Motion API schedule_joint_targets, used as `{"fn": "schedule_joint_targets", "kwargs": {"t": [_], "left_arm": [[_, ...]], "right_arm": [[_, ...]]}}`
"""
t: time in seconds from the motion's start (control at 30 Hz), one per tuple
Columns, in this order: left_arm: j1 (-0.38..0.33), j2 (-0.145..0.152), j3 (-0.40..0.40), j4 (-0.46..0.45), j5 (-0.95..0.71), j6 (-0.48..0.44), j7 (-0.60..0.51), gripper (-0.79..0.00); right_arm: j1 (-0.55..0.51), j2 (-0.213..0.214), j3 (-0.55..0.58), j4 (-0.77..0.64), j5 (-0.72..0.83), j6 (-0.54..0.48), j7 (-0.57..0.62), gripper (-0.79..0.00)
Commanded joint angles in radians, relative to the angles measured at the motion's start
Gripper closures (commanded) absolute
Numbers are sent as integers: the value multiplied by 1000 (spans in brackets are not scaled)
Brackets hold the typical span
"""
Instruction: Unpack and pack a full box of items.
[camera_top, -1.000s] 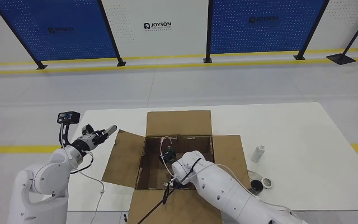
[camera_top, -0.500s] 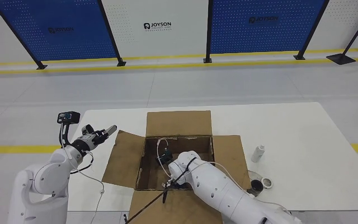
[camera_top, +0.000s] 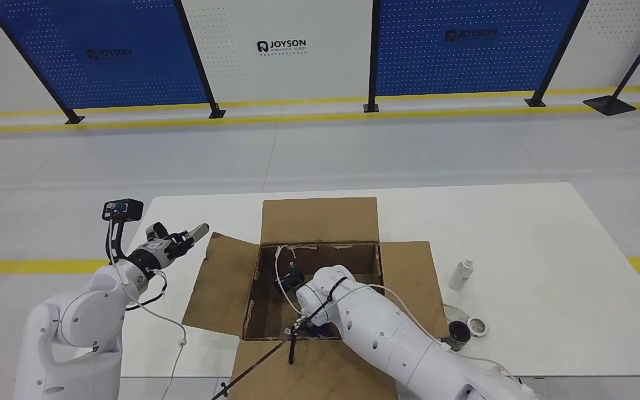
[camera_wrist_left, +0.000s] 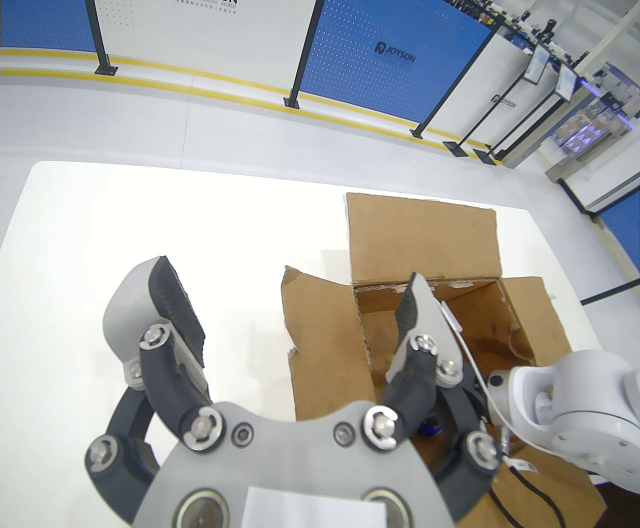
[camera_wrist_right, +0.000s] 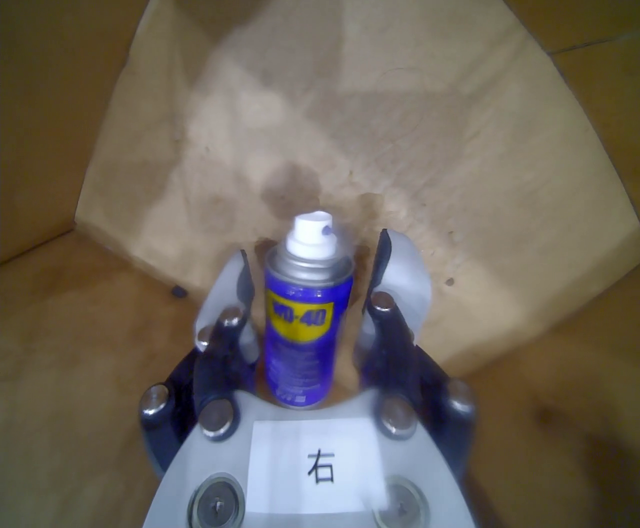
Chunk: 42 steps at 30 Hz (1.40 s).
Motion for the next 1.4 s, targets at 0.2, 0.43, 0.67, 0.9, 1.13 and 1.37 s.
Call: {"fn": "schedule_joint_targets", "kwargs": {"t": [0.2, 0.43, 0.67, 0.9, 1.13, 1.37], "left_arm": [[0, 0, 0, 0, 0, 0, 0, -785], [0, 0, 0, 0, 0, 0, 0, -785], [0, 0, 0, 0, 0, 0, 0, -785], [0, 0, 0, 0, 0, 0, 0, -785], [0, 0, 0, 0, 0, 0, 0, -785], [0, 0, 0, 0, 0, 0, 0, -785]], "right_arm": [[-10, -11, 0, 33, -4, -16, 0, -357], [-10, -23, 4, 63, 5, -30, -6, -369], [-3, -28, 24, 91, 14, -45, -30, -246], [-9, -15, 82, 59, 34, -41, -89, 0], [-56, 28, 170, -59, 36, -55, -115, 0], [-185, 96, 341, -283, 88, -140, -196, 0]]}}
